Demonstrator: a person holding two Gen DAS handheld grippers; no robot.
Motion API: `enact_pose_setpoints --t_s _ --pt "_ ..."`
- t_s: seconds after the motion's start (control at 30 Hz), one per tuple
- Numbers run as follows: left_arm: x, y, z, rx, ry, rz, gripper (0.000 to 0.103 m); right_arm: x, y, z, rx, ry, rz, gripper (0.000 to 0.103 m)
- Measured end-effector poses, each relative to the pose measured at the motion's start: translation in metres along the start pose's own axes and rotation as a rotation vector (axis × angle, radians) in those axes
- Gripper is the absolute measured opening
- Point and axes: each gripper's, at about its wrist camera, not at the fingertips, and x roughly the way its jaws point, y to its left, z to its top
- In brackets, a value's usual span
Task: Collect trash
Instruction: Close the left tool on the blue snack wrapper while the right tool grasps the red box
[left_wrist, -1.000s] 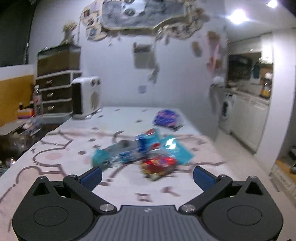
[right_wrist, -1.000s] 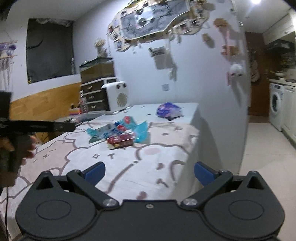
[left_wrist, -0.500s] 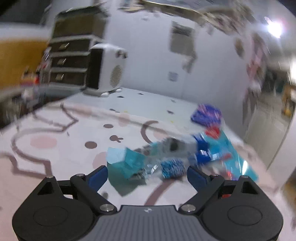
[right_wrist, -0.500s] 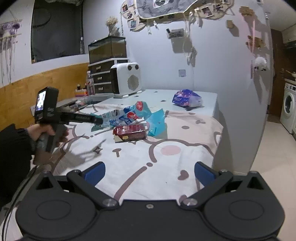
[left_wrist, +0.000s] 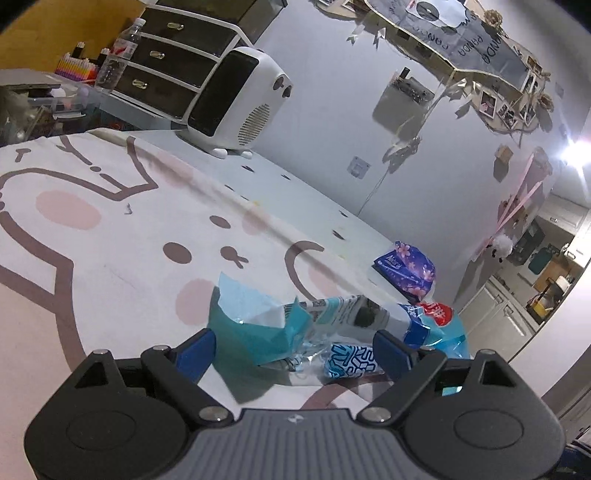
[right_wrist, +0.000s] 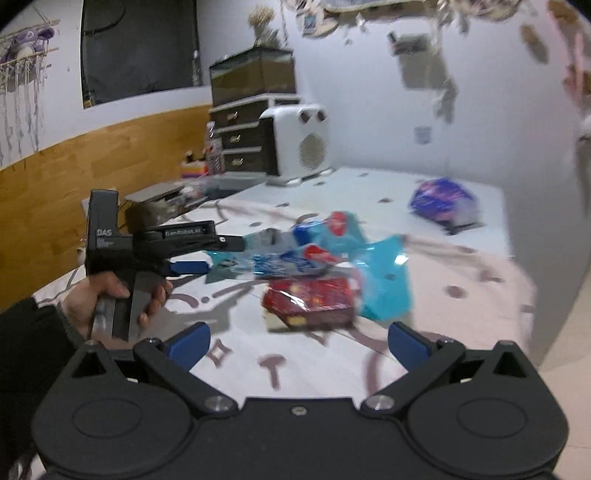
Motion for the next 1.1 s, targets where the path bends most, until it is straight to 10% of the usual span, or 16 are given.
enact_pose_setpoints --t_s 0.67,1.1 --pt "0.008 -0.023 -0.008 0.097 0.046 -0.062 0.025 0.125 0.005 0.022 -0.047 0.183 -0.124 0.103" --pt "0.003 -0.026 -0.012 0.106 0.129 -0.042 0.018 0.059 0.020 -0.013 -0.074 0.156 -0.113 0.086"
